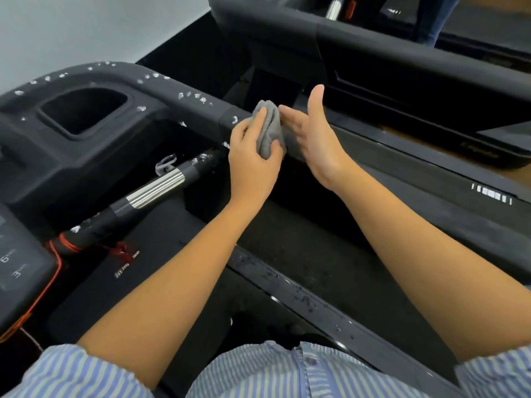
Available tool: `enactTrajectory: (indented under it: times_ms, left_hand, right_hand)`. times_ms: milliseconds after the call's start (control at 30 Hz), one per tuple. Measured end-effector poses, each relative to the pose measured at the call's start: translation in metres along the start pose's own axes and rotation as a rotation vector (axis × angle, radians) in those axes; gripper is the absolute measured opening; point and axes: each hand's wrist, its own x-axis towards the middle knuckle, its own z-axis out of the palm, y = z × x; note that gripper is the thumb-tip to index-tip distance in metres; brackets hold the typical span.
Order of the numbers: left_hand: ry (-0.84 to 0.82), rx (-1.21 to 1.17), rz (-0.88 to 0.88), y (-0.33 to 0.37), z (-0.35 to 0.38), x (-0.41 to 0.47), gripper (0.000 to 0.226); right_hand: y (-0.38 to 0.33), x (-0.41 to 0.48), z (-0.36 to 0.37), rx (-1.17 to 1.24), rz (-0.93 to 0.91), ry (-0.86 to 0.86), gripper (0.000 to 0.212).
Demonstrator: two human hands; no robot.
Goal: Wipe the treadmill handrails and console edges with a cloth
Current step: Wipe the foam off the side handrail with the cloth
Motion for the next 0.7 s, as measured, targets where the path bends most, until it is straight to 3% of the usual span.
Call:
enactTrajectory:
  times_ms: [100,167,267,400,700]
  left_hand:
    - [-0.135,0.270,-0.003,-0.012,0.008,0.008,0.052]
    - [-0.217,0.555,0.063,-0.020,0.016,0.011,0.048]
    - [-0.232,0.737,0.234,-0.030,0.017,0.020,0.042]
    - [-0.239,0.790,0.298,-0.041,0.003,0.042,0.044]
    - [-0.219,0.613,0.081,-0.045,-0.005,0.067,0.034]
  right_hand:
    - [-0.002,0.012,-0.006,-0.196,0.026,0.282,0.067]
    - [0.001,0.016,-0.010,-0.351,0.023,0.334,0.066]
    - [0.013,0.020,-0.012,-0.611,0.035,0.308,0.065]
    - [0.028,0.028,-0.009,-0.876,-0.004,0.336,0.064]
    - [0.031,0.029,-0.007,-0.938,-0.045,0.367,0.057]
